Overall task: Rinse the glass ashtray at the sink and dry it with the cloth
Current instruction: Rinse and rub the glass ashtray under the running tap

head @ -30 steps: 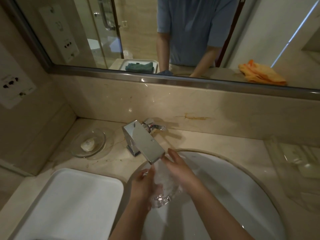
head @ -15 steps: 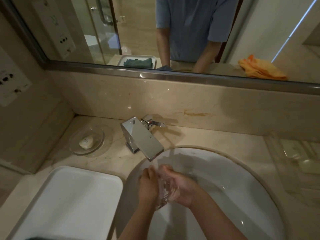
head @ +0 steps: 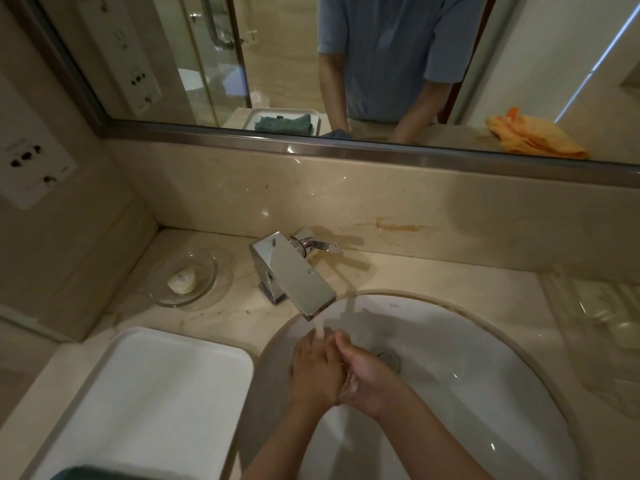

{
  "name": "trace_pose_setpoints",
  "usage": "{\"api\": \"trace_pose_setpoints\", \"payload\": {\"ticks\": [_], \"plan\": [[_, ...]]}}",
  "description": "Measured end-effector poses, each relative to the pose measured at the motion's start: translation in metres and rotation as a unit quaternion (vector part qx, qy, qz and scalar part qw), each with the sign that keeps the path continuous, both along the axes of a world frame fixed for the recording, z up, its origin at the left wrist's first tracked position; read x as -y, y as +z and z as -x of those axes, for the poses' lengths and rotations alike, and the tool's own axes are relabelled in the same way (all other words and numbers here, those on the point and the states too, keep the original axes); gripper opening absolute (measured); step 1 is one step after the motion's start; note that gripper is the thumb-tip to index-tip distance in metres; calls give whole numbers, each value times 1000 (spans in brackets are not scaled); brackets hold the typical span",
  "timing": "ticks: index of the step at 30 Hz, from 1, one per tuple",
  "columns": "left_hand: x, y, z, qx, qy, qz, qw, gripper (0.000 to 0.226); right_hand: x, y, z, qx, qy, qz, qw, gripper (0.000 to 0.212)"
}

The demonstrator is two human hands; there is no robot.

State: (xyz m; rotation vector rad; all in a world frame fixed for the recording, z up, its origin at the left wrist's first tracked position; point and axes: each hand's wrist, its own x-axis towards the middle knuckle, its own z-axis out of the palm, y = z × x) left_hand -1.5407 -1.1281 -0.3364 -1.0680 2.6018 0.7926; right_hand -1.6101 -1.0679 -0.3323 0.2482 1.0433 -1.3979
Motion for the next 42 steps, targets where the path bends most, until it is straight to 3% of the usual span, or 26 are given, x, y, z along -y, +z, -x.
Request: {"api": "trace_pose_setpoints", "payload": {"ticks": [2,5,6,8,9,12,14,15,18,24,27,29,32,36,38,42], "plan": [[11,-2,1,-39,103,-85,990,43,-2,2,-3,-6,-1,11,1000,46],[20,-5,4,-91,250,-214,940,46,-6,8,-3,-28,15,17,999,42],[21,-6,3,-103,295,-268,911,55,-8,9,-3,-34,16,26,999,40],[20,-7,2,-137,411,-397,809,68,-9,10,-4,-53,8,37,998,36],[18,-8,2,-149,430,-402,794,68,-9,11,-5,-70,1,34,997,32],[9,0,4,-166,430,-405,789,67,-2,16,-12,-161,1,1,987,22],[4,5,1,-138,396,-440,794,70,1,16,-18,-295,53,-47,953,22],[6,7,-3,-110,387,-486,776,69,2,15,-19,-361,80,-50,928,21],[20,14,-14,-107,378,-639,661,67,-2,13,-24,-461,142,-3,876,47],[35,15,-22,-226,359,-738,524,50,-12,9,-34,-588,291,40,753,63],[36,13,-26,-263,311,-765,498,55,-22,6,-26,-654,383,-15,653,58],[37,11,-27,-260,294,-769,504,59,-27,5,-17,-664,426,-73,610,58],[35,7,-26,-260,283,-765,517,60,-28,5,-19,-646,441,-87,617,55],[30,2,-25,-280,295,-772,488,57,-21,10,-32,-613,382,6,692,53],[27,-2,-27,-281,299,-776,479,58,-18,14,-27,-628,375,5,682,52],[24,-4,-26,-271,301,-751,522,55,-15,19,-17,-636,395,-79,658,48]]}}
